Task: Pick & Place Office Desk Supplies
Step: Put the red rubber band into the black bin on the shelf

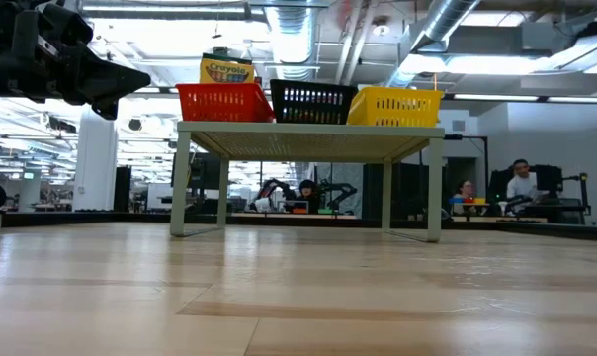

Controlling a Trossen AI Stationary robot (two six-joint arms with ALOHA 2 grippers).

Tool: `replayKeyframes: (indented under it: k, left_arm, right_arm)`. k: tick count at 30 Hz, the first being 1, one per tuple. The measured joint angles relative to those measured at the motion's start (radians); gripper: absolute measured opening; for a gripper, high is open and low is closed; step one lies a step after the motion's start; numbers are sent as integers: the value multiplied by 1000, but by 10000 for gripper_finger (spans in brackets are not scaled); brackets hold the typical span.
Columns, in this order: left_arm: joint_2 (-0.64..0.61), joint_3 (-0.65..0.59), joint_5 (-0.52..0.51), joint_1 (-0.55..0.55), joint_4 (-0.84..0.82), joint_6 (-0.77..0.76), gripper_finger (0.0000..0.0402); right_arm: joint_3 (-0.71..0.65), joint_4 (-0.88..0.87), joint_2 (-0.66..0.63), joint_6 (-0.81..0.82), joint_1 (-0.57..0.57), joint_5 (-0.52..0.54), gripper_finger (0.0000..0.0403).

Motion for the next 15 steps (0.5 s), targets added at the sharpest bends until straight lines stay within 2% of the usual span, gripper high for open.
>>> replayKeyframes:
  k: [5, 7, 15]
  left_arm:
    - [0, 0, 0, 0, 0, 0, 8]
    - [0, 0, 0, 0, -7, 0, 8]
    - [0, 0, 0, 0, -16, 0, 8]
  right_arm:
    - [23, 8, -81, -223, -124, 189, 1]
    - [23, 12, -92, -297, -192, 232, 1]
    - [23, 108, -93, -515, -462, 230, 0]
